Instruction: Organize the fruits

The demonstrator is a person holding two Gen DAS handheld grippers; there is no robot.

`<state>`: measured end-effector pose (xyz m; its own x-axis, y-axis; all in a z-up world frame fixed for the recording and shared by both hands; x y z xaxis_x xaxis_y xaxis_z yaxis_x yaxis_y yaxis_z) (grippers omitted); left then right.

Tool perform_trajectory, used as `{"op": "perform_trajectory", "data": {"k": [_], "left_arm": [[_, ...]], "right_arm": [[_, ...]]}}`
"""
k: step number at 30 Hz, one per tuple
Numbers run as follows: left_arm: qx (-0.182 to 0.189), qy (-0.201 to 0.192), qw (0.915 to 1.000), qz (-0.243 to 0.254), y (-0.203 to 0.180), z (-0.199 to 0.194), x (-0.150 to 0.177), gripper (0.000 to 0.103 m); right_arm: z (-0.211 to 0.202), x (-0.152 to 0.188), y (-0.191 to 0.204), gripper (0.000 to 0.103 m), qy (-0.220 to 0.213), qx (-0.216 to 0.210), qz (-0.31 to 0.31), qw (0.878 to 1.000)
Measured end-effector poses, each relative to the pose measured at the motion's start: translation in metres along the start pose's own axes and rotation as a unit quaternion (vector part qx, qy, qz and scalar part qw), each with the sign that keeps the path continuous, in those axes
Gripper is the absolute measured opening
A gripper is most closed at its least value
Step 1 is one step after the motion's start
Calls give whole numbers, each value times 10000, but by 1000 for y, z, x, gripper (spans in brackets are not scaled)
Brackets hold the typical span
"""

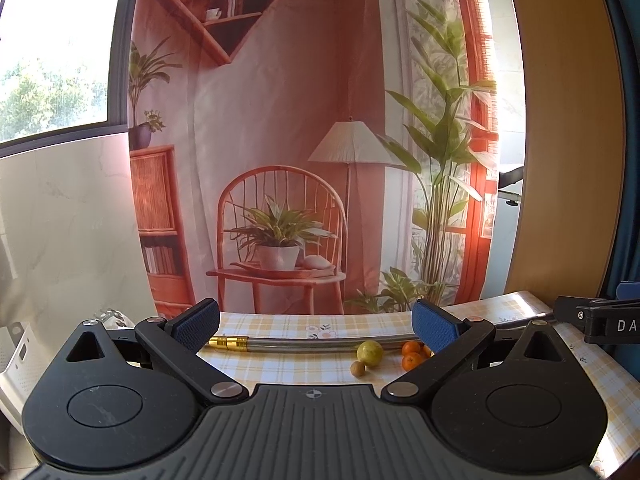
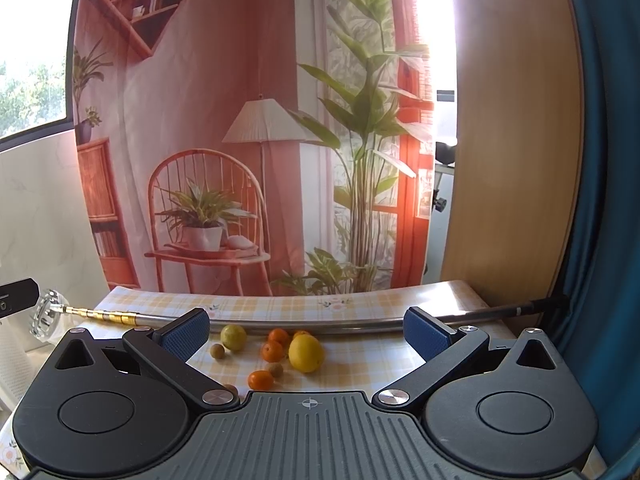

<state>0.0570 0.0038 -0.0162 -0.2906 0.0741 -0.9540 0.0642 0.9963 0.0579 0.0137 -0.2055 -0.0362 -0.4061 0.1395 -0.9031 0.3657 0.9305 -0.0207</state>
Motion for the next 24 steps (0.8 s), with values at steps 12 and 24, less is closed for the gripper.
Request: {"op": "perform_trajectory", "data": {"k": [12,24], "left_arm": [[7,10,10000,21,-2,0,-4,103],[18,4,10000,23,-3,0,-4,103]], "right_arm": [[0,0,0,103,2,-1,4,10000],[0,0,-1,103,0,-7,2,10000]]}}
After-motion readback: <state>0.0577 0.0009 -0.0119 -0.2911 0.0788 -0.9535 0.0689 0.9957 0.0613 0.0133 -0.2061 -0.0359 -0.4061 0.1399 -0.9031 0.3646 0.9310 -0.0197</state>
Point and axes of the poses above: each gripper's, at about its wrist camera, not at the fingertips, and z roughly the way its jaws point, y to its left, x to its underside, the point moved 10 cm from there along z, roughly the way its jaws point, and after that the axes turned 1 degree about x, right-handed, at the moved point
